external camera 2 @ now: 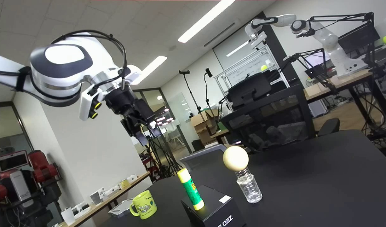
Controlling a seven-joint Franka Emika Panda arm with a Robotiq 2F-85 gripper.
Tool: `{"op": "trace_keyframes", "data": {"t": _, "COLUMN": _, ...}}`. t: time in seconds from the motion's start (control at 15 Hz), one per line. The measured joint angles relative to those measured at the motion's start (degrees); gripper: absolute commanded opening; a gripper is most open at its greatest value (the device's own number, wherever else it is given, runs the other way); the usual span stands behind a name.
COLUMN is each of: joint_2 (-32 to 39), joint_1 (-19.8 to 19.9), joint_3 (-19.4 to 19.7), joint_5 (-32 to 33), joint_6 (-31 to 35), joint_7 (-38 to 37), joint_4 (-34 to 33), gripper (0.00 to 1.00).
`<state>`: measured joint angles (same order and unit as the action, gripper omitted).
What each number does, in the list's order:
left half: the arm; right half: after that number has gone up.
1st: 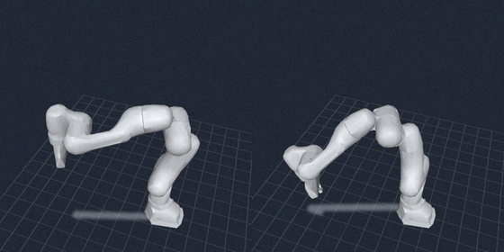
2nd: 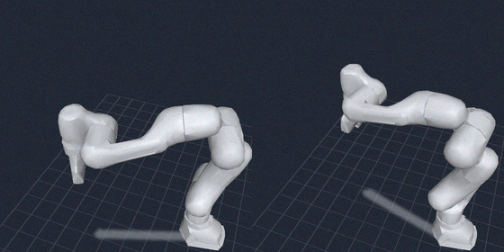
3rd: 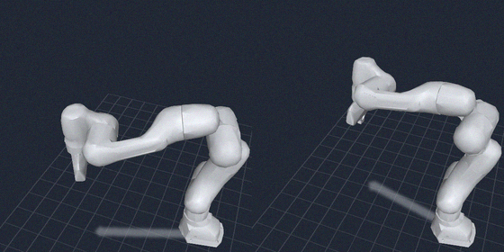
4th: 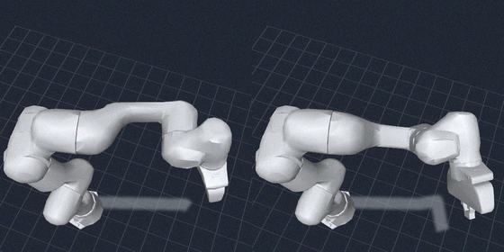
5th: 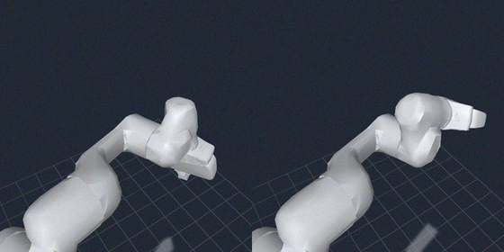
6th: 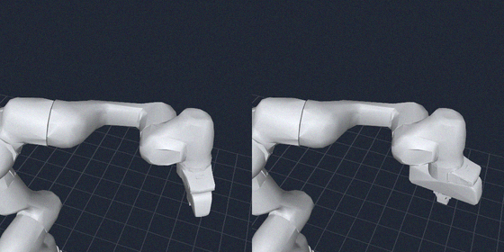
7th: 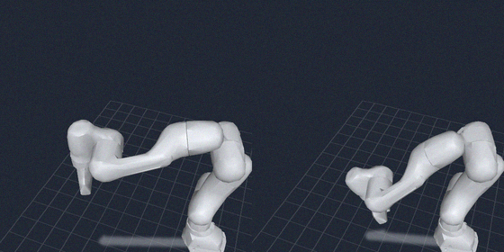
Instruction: Put the paper glue in the mug
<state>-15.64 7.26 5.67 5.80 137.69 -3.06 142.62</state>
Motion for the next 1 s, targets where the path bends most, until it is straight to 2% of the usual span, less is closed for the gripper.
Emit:
{"op": "trace_keyframes", "data": {"t": 0.4, "joint_2": 11.0, "joint_1": 1.3, "joint_3": -1.4, "joint_5": 2.2, "joint_6": 2.3, "joint_7": -14.2, "joint_4": -5.8, "gripper": 1.00}}
{"op": "trace_keyframes", "data": {"t": 0.93, "joint_2": 20.9, "joint_1": 0.5, "joint_3": -0.8, "joint_5": 3.4, "joint_6": 4.2, "joint_7": -19.5, "joint_4": -8.9, "gripper": 1.00}}
{"op": "trace_keyframes", "data": {"t": 1.0, "joint_2": 21.7, "joint_1": 0.2, "joint_3": -0.6, "joint_5": 3.4, "joint_6": 4.4, "joint_7": -19.7, "joint_4": -9.0, "gripper": 0.75}}
